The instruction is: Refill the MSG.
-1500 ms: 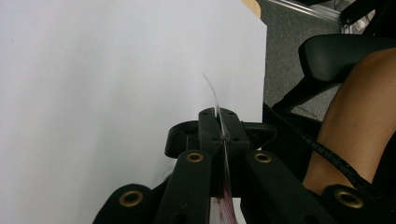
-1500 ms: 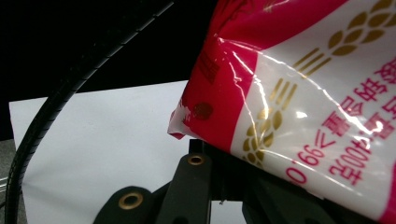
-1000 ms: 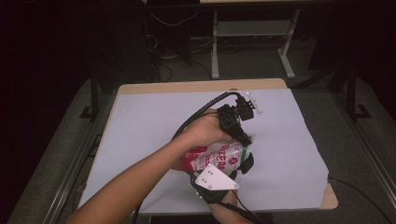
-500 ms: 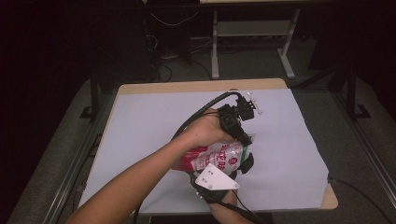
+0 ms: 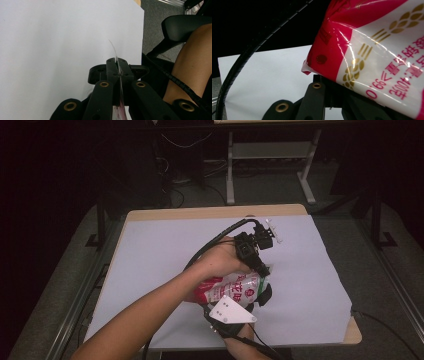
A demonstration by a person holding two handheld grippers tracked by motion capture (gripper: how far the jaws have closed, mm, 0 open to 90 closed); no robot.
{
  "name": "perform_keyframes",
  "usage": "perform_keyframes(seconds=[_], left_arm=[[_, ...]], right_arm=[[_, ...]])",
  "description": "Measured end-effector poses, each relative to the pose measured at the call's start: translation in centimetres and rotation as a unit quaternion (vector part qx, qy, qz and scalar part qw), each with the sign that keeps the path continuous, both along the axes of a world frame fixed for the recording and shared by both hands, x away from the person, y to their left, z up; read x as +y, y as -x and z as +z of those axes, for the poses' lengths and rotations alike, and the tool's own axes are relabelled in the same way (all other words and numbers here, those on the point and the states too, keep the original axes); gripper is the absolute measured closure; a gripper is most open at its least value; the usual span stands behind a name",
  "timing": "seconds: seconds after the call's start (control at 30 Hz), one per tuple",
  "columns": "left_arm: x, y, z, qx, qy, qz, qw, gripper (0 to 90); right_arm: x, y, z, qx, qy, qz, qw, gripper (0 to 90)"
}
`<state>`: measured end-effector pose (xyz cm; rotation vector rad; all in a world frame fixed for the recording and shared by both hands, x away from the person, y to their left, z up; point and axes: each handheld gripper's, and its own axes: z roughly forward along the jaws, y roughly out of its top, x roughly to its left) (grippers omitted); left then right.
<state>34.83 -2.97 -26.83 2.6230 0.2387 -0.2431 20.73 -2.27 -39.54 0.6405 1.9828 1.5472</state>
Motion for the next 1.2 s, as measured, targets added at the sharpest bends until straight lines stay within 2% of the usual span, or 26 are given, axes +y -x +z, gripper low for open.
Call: perform_keyframes(seconds=[1.2], left_arm=[[-0.21, 0.03, 0.02, -0.001, -0.002, -0.001, 1.0000, 89.8]], right_arm=[[0.01, 0.01, 0.24, 0.000, -0.006, 0.001, 1.0000, 90.0]])
